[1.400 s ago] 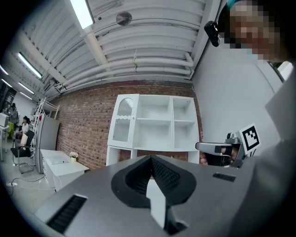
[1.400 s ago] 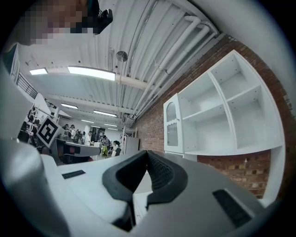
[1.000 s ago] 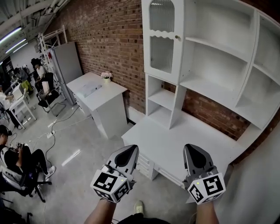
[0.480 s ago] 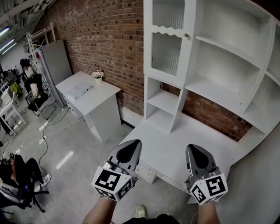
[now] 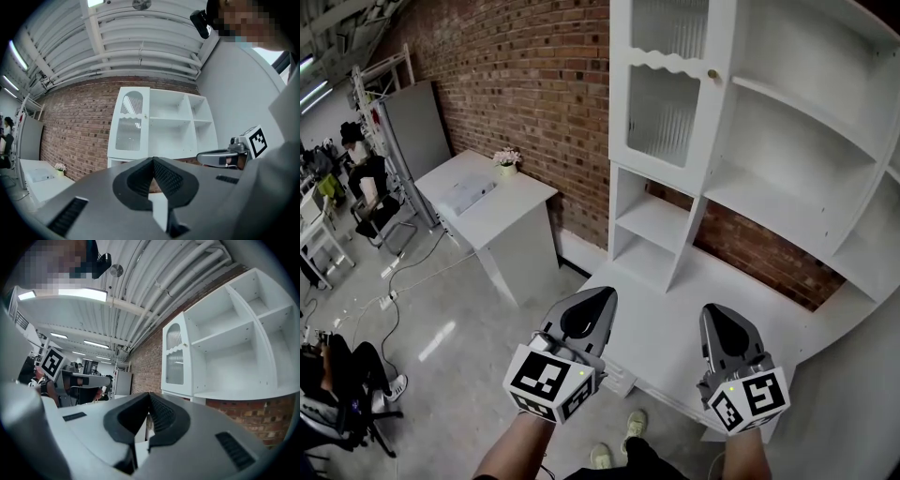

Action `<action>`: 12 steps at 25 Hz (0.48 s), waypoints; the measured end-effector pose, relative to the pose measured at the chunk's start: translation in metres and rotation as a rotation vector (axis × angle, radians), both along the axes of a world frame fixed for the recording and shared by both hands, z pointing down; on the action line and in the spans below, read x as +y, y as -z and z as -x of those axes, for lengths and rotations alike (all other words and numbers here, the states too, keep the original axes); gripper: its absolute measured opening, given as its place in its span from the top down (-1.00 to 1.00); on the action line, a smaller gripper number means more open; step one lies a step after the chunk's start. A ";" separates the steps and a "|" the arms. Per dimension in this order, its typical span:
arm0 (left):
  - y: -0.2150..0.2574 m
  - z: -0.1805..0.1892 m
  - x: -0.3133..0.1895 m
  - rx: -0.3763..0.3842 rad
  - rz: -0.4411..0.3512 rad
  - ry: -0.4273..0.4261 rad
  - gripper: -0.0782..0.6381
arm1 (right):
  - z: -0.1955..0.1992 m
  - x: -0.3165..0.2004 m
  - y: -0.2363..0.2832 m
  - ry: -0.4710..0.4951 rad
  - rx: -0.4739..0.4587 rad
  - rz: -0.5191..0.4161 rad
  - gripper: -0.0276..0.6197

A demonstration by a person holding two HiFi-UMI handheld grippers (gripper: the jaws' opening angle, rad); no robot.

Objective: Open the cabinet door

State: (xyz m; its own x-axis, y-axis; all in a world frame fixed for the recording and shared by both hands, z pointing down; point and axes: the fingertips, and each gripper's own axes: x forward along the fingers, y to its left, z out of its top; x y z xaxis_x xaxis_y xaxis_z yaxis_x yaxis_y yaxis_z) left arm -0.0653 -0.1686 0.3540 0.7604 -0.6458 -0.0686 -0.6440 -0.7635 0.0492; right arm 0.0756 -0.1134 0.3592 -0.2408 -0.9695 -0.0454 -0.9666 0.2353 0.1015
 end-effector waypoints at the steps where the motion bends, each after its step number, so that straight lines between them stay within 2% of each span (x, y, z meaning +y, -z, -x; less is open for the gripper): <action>1: 0.000 -0.002 -0.005 0.000 0.004 0.002 0.77 | 0.000 -0.007 0.000 0.009 0.000 -0.003 0.90; 5: 0.006 -0.016 -0.032 0.010 0.011 0.006 0.77 | -0.009 -0.037 0.006 0.037 0.003 -0.021 0.90; 12: 0.030 -0.056 -0.082 0.017 -0.025 0.013 0.77 | -0.040 -0.089 0.033 0.065 0.035 -0.079 0.90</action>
State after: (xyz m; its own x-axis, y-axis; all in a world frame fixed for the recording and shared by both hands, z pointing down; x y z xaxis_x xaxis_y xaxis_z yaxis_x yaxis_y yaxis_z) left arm -0.0091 -0.2504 0.3235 0.7507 -0.6533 -0.0982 -0.6529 -0.7563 0.0410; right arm 0.1157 -0.2024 0.3259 -0.3062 -0.9454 -0.1116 -0.9450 0.2876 0.1561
